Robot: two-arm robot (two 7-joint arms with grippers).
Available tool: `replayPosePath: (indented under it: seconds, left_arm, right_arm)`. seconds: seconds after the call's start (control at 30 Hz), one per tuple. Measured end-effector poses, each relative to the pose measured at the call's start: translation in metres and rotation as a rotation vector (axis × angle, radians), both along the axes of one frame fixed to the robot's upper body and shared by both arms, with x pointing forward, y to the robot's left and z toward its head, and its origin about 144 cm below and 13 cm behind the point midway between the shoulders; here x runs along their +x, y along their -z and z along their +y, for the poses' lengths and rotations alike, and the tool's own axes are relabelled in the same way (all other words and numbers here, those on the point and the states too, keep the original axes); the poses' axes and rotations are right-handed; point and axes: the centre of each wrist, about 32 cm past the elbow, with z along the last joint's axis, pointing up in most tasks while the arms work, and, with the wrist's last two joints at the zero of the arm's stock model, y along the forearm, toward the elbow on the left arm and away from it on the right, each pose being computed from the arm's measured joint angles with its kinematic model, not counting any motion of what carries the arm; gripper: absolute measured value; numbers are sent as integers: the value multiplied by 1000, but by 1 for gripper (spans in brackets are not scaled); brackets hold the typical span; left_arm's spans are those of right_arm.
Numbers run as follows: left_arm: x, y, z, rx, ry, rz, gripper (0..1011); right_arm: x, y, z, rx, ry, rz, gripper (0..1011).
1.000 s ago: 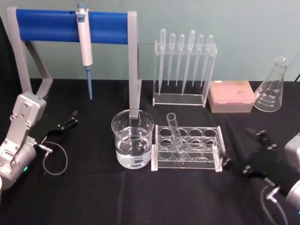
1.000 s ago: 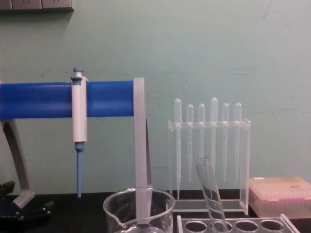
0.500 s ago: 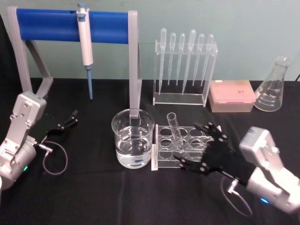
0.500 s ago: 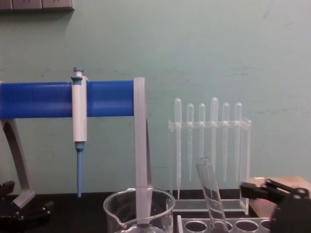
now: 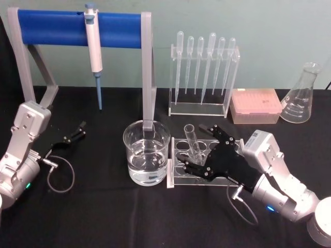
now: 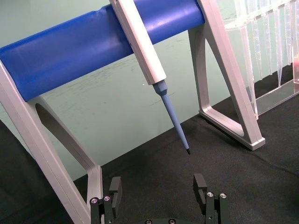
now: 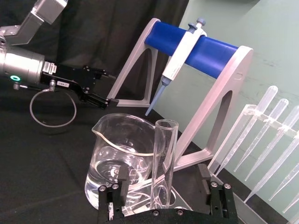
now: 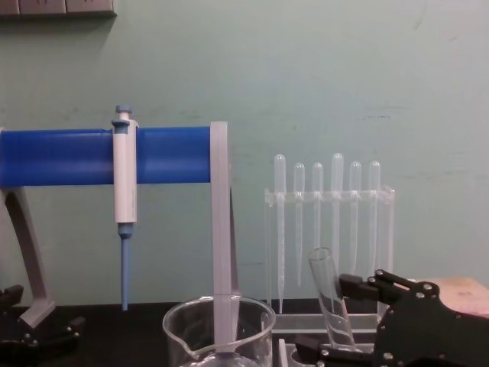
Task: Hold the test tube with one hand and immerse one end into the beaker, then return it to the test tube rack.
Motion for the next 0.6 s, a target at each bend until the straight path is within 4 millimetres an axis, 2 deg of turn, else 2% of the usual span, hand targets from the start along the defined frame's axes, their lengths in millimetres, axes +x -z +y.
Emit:
replayPosePath:
  seconds: [0.27,0.5,0.57,0.6]
  left_arm:
    - [0,0,0,0,0,0,1000]
    - [0,0,0,0,0,0,1000]
    - [0,0,0,0,0,0,1000]
    - [0,0,0,0,0,0,1000]
  right_arm:
    - [2,0,2,-5,14,-2,735]
    - [2,0,1,18,17,6,487]
    - [2,0,1,27,16,12,448]
    - [1,0,1,38,15,16,392]
